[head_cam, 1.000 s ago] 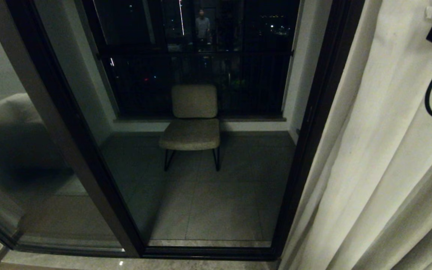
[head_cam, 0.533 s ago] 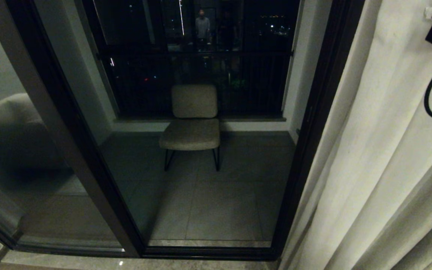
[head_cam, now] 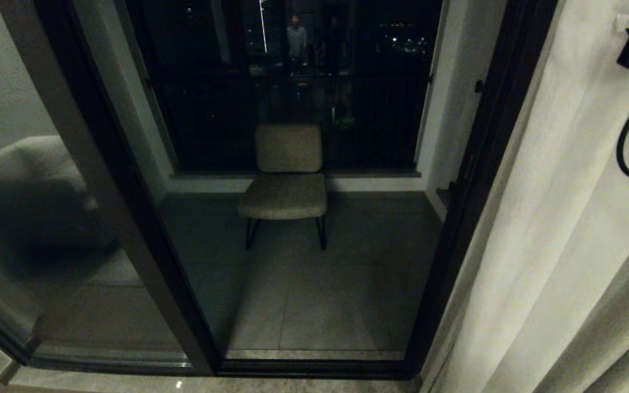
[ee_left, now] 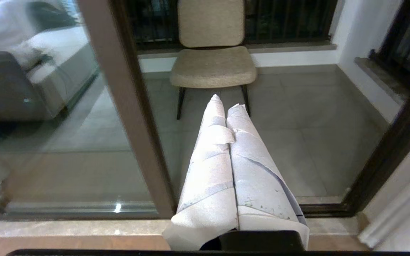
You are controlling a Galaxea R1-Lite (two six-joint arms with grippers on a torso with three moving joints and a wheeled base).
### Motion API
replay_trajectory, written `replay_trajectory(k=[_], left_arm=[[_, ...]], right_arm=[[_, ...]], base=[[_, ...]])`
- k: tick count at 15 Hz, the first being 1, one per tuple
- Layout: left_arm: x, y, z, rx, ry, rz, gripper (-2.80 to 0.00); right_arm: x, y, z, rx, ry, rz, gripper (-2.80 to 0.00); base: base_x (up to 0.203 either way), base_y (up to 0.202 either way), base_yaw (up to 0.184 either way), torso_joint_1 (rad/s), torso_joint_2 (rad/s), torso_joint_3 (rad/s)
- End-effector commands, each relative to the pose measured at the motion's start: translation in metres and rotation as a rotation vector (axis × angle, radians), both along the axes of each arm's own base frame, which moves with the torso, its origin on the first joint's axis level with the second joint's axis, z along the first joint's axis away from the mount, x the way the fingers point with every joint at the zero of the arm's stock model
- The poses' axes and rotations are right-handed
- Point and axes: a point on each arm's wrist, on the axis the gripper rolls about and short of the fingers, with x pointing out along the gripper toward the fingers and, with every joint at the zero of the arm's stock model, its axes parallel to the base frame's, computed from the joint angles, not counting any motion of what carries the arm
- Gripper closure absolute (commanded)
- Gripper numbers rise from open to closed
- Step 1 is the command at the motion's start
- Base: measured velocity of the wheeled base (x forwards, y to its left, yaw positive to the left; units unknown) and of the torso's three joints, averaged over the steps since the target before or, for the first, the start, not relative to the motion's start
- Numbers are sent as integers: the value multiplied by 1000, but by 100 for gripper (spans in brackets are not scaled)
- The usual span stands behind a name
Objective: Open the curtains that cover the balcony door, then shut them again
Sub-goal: Close the inner curtains on both sides
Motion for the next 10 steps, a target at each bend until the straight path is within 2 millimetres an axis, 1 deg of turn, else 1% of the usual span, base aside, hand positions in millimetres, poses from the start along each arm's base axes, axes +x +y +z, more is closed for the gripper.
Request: replay_trajectory(k=[1, 4, 10], left_arm=[[0, 0, 0, 0, -1, 1, 0], [0, 0, 0, 0, -1, 1, 0], [0, 0, 0, 0, -1, 1, 0]], right_arm=[[1, 0, -1, -1, 2, 2, 0], [2, 3, -1, -2, 3, 12, 0], [6, 11, -3, -5, 10, 38, 0]], base=[[0, 183, -11, 1, 3, 3], [0, 158, -8, 7, 1, 1], [0, 194, 0, 1, 3, 3]])
